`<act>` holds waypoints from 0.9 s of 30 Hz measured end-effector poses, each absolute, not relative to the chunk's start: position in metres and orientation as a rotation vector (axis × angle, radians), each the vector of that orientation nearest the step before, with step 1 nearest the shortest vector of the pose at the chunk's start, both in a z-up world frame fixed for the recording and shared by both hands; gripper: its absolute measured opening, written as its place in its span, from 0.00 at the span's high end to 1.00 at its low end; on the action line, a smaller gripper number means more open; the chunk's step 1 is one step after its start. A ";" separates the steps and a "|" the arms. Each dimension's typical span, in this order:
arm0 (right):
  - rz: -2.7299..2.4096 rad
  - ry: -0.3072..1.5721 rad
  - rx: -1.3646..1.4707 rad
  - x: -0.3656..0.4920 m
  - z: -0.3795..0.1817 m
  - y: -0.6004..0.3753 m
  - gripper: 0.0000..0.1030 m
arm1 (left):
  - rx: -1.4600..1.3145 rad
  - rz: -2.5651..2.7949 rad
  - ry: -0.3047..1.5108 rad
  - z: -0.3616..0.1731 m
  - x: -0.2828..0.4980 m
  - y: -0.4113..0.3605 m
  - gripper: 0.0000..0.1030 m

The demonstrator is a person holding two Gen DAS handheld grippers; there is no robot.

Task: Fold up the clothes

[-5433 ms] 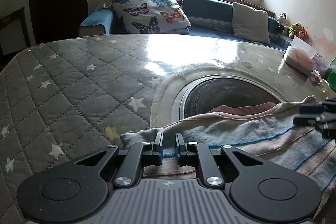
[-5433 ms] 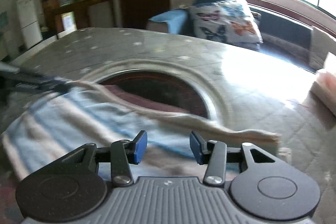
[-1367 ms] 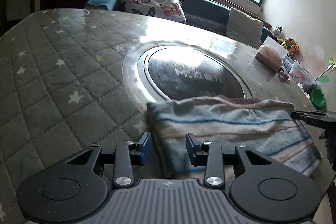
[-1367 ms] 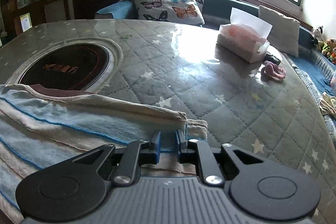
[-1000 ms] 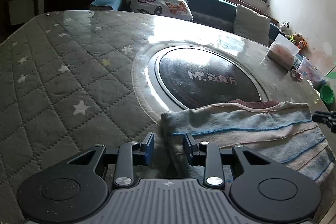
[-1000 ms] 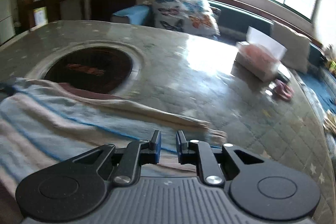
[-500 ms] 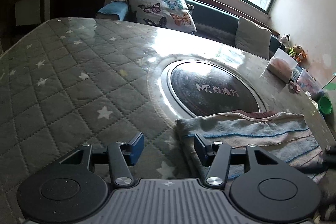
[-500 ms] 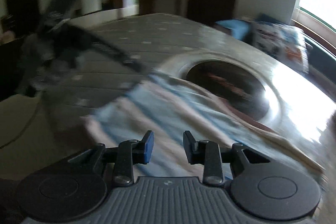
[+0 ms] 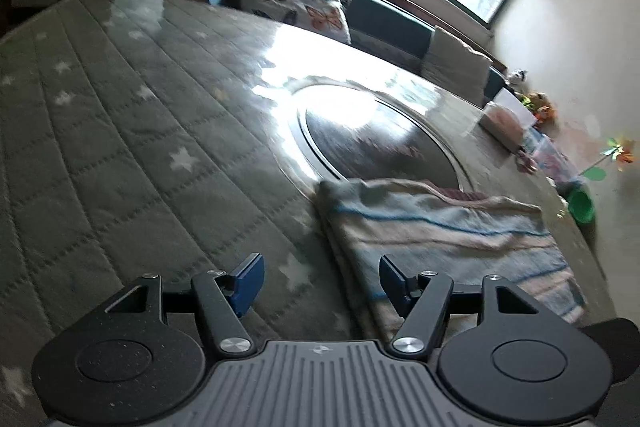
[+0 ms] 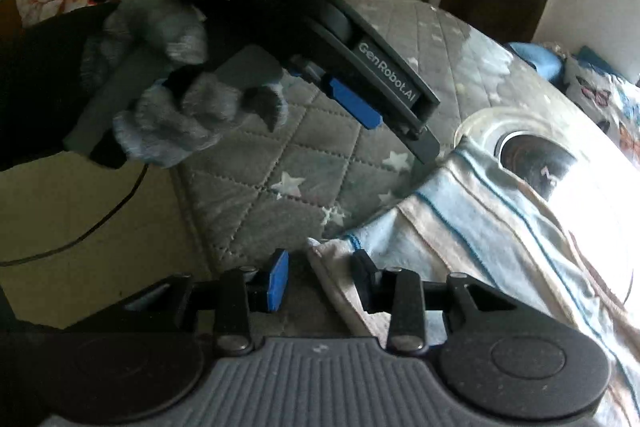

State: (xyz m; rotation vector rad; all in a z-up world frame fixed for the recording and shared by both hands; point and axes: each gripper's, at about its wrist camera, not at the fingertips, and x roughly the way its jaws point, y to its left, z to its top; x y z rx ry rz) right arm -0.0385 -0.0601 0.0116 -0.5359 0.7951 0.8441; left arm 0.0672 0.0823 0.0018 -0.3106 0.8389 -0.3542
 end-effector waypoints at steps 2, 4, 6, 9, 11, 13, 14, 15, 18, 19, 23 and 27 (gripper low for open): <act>0.811 0.802 -0.530 -0.038 0.010 -0.059 0.81 | -0.349 -0.382 0.862 -0.001 0.069 0.082 0.35; 0.792 0.815 -0.491 -0.035 0.013 -0.062 0.89 | -0.393 -0.406 0.888 -0.003 0.072 0.081 0.35; 0.781 0.827 -0.445 -0.033 0.017 -0.066 0.90 | -0.431 -0.417 0.909 -0.004 0.075 0.080 0.35; 0.770 0.842 -0.362 -0.029 0.026 -0.073 0.91 | -0.489 -0.433 0.940 -0.005 0.080 0.078 0.35; 0.769 0.847 -0.307 -0.026 0.032 -0.080 0.92 | -0.521 -0.434 0.956 -0.006 0.082 0.078 0.35; 0.770 0.841 -0.277 -0.023 0.038 -0.085 0.92 | -0.541 -0.432 0.969 -0.006 0.084 0.077 0.35; 0.770 0.837 -0.267 -0.022 0.040 -0.087 0.92 | -0.556 -0.431 0.974 -0.006 0.084 0.078 0.35; 0.770 0.832 -0.260 -0.021 0.043 -0.089 0.92 | -0.573 -0.422 0.975 -0.007 0.084 0.078 0.35; 0.774 0.810 -0.258 -0.023 0.052 -0.094 0.92 | -0.634 -0.394 0.983 -0.009 0.082 0.082 0.35; 0.776 0.803 -0.259 -0.024 0.055 -0.094 0.92 | -0.653 -0.391 0.985 -0.009 0.080 0.083 0.35; 0.794 0.782 -0.257 -0.026 0.060 -0.100 0.92 | -0.713 -0.370 0.986 -0.012 0.078 0.083 0.35; 0.815 0.757 -0.254 -0.025 0.060 -0.103 0.92 | -0.778 -0.367 0.983 -0.016 0.081 0.078 0.37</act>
